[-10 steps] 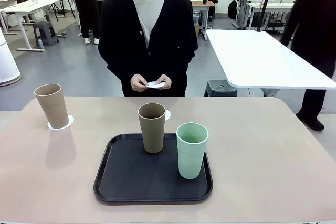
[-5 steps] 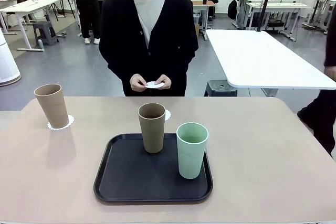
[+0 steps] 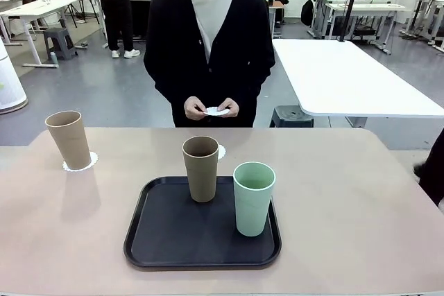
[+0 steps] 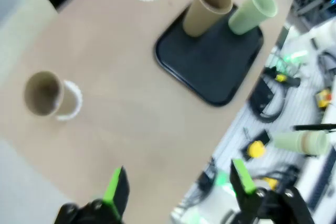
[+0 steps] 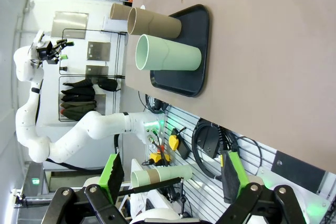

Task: Place coasters on the table and set cups on them.
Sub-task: Take one Reusable plastic cup from the Flat Tray and place it on a coaster set by the human.

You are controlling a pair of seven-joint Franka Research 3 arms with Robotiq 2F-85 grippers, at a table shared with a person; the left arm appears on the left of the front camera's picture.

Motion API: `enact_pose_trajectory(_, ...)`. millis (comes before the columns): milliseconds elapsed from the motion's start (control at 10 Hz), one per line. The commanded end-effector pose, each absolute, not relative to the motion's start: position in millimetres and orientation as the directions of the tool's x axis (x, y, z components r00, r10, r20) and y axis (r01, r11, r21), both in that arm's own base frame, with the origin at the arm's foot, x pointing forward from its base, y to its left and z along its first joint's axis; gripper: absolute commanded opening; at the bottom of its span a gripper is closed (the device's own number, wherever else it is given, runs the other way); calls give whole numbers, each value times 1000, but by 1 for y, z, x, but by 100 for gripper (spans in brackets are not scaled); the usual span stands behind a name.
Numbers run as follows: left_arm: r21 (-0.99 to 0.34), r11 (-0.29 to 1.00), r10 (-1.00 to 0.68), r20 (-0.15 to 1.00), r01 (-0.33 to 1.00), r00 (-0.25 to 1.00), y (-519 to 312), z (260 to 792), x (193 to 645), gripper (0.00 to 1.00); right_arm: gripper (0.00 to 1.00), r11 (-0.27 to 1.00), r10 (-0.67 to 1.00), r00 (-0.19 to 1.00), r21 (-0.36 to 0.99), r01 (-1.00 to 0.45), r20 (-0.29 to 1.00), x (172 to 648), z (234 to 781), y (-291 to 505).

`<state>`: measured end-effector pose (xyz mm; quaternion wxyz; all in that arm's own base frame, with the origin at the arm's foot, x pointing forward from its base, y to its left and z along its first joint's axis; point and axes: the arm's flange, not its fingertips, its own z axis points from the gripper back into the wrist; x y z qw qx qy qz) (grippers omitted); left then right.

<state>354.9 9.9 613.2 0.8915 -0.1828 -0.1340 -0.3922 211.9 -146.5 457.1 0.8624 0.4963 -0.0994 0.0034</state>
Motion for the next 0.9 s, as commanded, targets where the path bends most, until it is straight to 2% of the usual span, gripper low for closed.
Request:
enact_pose_trajectory(0,-54,587,-723,414,807,554,-21,585,368,100,100,488,-95,976,864,-125,195,213,456,-146)
enact_pose_trajectory(200,70,535,-780,424,842,460,-67,551,390,100,100,488,-95,976,864,-125,195,213,456,-146)
enact_pose_trajectory(500,83,438,-851,358,895,383,-112,491,397,100,100,488,-95,976,864,-125,195,213,456,-146)
enact_pose_trajectory(800,23,400,-865,340,916,370,-129,454,395,100,100,488,-95,976,864,-125,195,213,456,-146)
